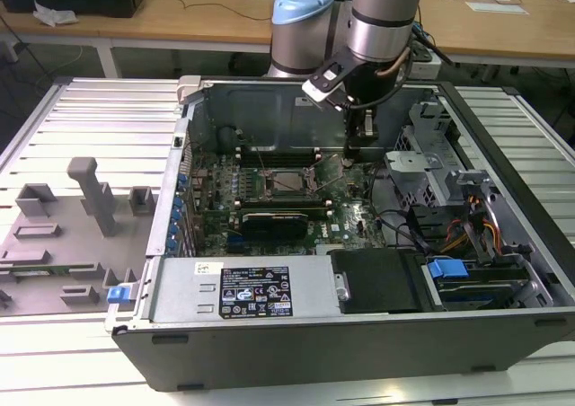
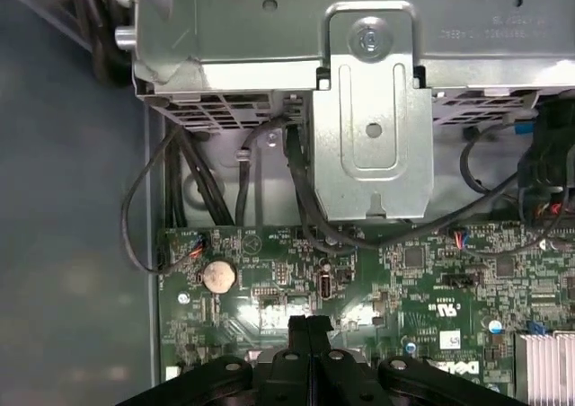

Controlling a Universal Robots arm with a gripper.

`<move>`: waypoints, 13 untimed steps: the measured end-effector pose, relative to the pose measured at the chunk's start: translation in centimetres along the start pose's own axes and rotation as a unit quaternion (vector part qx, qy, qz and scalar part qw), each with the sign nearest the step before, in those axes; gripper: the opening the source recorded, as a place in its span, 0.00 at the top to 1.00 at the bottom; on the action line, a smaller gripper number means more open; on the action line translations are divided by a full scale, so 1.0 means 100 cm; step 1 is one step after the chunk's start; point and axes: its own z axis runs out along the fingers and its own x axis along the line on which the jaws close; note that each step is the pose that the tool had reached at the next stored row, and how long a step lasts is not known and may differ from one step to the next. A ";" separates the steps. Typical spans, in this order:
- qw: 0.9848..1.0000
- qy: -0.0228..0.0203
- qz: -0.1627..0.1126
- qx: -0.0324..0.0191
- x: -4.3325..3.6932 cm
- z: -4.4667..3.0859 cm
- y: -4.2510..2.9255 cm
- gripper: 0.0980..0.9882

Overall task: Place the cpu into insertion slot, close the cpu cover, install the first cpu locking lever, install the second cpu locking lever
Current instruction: 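Close the cpu cover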

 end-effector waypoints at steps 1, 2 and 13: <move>1.000 0.000 0.000 0.001 0.0000 0.0018 0.0015 0.99; 1.000 0.000 0.000 0.002 0.0001 0.0036 0.0030 0.99; 1.000 0.000 0.000 0.003 0.0000 0.0187 0.0052 0.99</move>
